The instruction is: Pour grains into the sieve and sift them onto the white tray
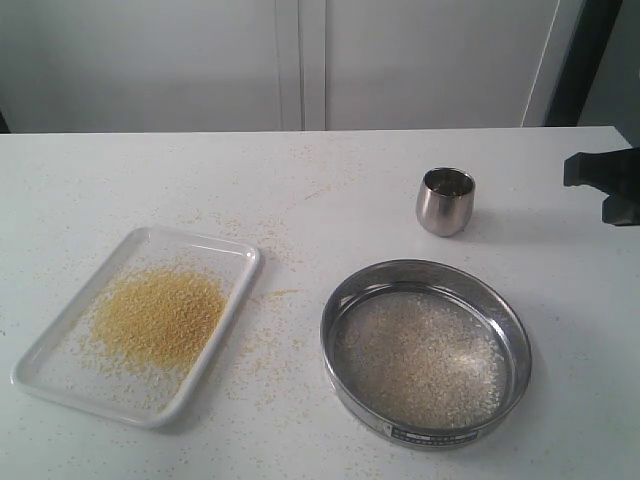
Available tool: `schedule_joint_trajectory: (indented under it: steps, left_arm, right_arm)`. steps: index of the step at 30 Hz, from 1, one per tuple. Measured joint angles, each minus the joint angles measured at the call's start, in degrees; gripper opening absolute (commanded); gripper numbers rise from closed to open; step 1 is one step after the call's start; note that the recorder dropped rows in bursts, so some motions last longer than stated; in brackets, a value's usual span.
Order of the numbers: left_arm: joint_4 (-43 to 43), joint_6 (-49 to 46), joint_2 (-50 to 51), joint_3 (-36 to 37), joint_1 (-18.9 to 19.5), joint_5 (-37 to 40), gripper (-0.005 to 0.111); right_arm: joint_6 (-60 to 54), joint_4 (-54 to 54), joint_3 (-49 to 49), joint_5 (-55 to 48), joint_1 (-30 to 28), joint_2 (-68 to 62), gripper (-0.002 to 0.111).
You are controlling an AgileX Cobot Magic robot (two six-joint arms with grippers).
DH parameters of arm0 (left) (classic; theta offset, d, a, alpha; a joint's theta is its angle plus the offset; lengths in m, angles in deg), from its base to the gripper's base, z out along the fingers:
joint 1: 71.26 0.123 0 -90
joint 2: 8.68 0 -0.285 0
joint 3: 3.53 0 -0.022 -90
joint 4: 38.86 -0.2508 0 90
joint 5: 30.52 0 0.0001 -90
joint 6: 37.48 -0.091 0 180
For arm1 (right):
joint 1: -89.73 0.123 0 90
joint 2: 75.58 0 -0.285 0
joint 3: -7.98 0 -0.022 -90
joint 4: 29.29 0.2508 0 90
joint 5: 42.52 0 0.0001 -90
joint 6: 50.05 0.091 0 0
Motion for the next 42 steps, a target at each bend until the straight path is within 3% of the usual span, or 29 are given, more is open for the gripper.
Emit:
schedule_joint_trajectory:
  steps: [17, 30, 36, 42]
  left_arm:
    - [0.0, 0.0, -0.94, 1.34, 0.0, -0.6, 0.0]
    - [-1.66, -0.23, -20.09, 18.38, 0.0, -6.49, 0.0]
    - [-3.11, -0.23, -29.27, 23.64, 0.0, -6.99, 0.0]
    - [-3.11, -0.23, -35.58, 29.18, 0.0, -12.37, 0.0]
  right_arm:
    - [0.0, 0.0, 0.0, 0.0, 0.0, 0.0, 0.0]
    - [0.11, 0.0, 0.0, 0.0, 0.0, 0.0, 0.0]
    - [0.11, 0.0, 0.0, 0.0, 0.0, 0.0, 0.0]
    - [0.11, 0.0, 0.0, 0.0, 0.0, 0.0, 0.0]
